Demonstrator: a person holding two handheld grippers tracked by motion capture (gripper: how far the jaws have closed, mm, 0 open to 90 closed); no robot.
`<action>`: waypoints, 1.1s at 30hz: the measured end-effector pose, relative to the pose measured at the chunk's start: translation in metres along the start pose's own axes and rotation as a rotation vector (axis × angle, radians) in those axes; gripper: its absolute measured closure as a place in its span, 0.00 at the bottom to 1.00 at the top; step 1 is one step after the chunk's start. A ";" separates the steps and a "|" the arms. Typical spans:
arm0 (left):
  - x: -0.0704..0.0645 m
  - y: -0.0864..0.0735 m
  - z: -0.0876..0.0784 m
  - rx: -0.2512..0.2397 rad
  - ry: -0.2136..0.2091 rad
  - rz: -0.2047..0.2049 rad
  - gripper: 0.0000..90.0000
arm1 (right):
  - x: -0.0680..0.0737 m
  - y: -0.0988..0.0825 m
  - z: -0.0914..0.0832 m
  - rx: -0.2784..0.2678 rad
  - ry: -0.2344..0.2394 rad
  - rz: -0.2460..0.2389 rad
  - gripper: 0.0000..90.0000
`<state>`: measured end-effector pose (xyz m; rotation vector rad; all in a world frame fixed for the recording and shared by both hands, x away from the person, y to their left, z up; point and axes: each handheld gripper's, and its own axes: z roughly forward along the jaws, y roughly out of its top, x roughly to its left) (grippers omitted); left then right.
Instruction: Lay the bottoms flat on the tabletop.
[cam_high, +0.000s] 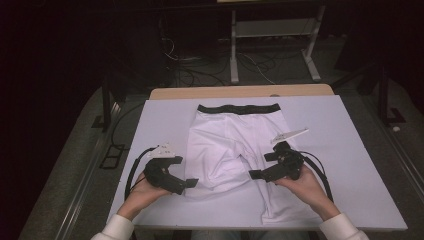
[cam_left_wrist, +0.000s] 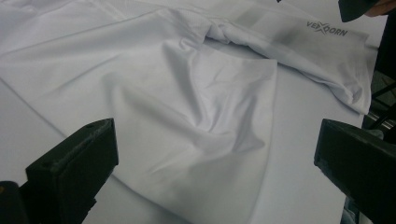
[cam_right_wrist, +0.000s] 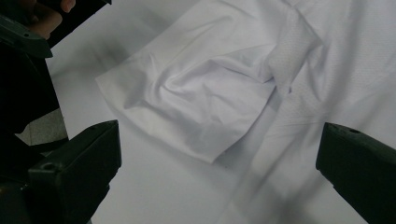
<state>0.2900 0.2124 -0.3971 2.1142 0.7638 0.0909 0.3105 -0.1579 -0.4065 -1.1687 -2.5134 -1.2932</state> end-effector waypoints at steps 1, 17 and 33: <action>0.001 -0.002 0.000 0.000 0.002 -0.005 0.00 | 0.001 0.000 0.003 0.004 0.006 -0.001 0.02; 0.003 -0.031 0.004 0.100 -0.022 -0.075 0.00 | 0.007 -0.008 0.033 0.078 0.041 0.015 0.14; 0.009 -0.042 0.023 0.190 -0.099 -0.161 0.45 | -0.005 -0.007 0.060 0.156 0.059 0.077 0.55</action>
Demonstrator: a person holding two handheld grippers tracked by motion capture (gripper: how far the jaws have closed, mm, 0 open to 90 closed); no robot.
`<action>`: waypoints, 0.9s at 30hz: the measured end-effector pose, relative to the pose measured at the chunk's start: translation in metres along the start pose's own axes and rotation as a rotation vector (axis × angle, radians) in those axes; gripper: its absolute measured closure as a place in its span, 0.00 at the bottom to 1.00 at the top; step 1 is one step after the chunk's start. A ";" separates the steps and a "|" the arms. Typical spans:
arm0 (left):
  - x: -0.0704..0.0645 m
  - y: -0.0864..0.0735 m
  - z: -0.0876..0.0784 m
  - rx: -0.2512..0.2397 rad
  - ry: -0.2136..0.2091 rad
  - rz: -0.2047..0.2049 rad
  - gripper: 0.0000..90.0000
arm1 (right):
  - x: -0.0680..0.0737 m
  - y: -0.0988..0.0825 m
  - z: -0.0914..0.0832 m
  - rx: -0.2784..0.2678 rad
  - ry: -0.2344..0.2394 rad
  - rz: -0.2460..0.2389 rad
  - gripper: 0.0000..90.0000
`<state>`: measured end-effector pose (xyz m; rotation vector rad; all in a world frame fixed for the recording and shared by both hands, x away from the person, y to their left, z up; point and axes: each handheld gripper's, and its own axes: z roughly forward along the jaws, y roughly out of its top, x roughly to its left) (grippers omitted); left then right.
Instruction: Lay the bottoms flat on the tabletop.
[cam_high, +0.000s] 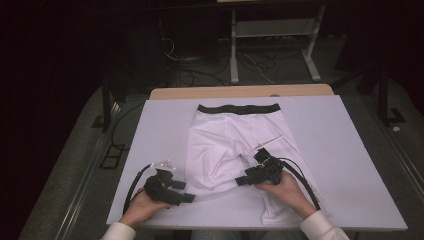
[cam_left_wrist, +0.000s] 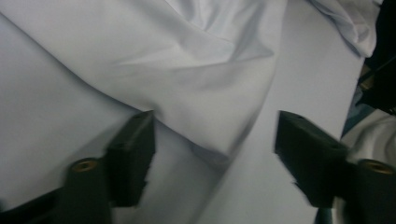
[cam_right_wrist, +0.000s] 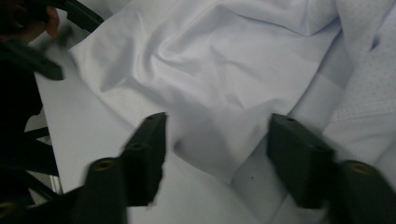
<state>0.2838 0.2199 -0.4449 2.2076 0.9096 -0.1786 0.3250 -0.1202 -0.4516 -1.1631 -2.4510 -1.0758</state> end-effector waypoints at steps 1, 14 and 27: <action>0.001 0.002 0.002 -0.001 0.002 -0.008 0.55 | -0.002 0.001 0.002 0.010 0.020 0.008 0.62; 0.010 0.027 -0.012 -0.130 0.133 -0.026 0.96 | -0.012 0.022 -0.005 -0.081 0.041 0.040 0.96; 0.057 0.042 -0.007 -0.207 0.172 -0.168 0.96 | -0.035 0.076 0.005 -0.124 -0.039 0.091 0.95</action>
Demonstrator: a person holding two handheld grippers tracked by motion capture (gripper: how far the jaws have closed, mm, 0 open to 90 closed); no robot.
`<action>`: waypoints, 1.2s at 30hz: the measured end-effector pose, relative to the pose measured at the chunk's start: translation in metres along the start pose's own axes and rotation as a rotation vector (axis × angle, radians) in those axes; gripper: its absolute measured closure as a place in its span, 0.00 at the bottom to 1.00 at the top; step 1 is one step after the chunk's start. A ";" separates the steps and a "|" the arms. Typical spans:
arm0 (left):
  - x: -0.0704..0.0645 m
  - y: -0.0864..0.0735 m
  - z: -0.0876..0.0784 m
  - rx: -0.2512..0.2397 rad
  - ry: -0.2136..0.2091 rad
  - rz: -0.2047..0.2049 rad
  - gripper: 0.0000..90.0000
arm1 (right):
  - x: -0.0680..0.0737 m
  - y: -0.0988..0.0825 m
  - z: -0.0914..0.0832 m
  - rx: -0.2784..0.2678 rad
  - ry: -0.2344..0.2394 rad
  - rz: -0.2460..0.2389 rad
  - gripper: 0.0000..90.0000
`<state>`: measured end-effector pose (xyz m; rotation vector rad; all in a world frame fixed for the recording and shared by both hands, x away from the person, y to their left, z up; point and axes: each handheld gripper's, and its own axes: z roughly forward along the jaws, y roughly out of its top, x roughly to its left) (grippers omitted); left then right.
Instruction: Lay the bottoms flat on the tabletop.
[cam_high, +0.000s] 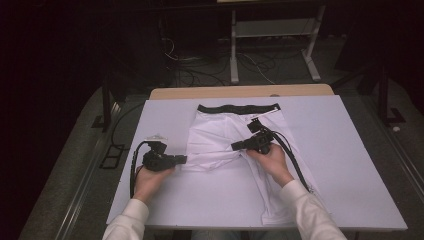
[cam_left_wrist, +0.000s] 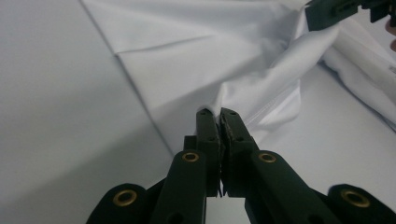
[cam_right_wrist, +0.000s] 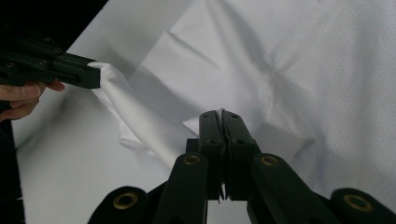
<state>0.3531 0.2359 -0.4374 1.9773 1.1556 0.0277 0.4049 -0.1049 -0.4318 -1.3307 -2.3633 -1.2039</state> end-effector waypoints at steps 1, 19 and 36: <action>0.004 0.002 0.002 -0.001 0.004 -0.014 0.96 | -0.002 0.002 0.004 0.004 -0.008 0.007 0.95; 0.020 0.001 0.010 0.002 -0.001 -0.083 0.96 | -0.010 -0.015 -0.009 -0.079 0.036 0.071 0.58; 0.021 0.000 0.009 0.011 -0.019 -0.115 0.96 | -0.009 -0.010 0.004 -0.018 0.073 0.033 0.95</action>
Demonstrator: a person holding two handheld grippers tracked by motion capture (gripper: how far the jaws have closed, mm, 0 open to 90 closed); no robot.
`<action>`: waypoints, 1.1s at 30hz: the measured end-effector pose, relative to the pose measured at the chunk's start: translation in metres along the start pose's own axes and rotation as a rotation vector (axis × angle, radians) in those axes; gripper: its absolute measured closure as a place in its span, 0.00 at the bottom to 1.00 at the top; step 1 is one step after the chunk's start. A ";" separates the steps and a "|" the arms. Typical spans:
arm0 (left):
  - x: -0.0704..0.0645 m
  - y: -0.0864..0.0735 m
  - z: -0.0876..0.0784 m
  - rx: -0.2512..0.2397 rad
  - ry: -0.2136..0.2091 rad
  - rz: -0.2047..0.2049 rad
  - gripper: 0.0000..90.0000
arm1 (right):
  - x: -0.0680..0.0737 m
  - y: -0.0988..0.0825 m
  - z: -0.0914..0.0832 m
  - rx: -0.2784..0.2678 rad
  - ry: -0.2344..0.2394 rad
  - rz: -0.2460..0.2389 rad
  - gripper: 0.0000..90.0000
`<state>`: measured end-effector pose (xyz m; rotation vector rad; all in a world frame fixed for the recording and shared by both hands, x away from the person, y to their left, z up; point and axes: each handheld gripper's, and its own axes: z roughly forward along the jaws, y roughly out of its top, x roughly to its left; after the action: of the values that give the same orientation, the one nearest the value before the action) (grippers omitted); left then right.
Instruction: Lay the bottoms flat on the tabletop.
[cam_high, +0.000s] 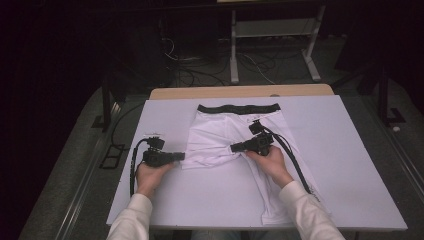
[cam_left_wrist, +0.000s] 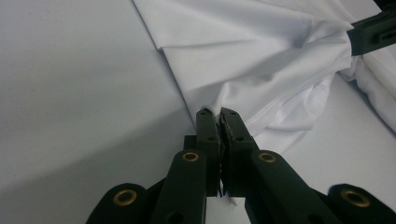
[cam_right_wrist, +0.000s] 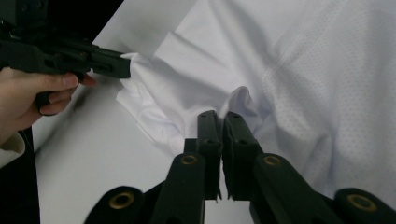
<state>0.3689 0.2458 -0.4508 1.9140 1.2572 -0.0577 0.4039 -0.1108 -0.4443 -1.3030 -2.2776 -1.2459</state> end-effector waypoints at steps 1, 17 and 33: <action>-0.001 0.000 -0.002 0.006 -0.004 -0.001 0.96 | 0.000 0.000 0.000 0.007 -0.001 -0.004 0.95; -0.021 -0.023 -0.044 0.129 -0.078 0.054 0.96 | 0.038 -0.035 -0.013 0.072 0.092 -0.021 0.96; -0.028 -0.037 -0.062 0.422 -0.114 0.127 0.96 | 0.069 -0.084 0.002 0.221 0.164 0.021 0.96</action>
<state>0.3021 0.2713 -0.4198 2.3093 1.1056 -0.3876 0.2977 -0.0882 -0.4539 -1.1026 -2.2066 -1.0189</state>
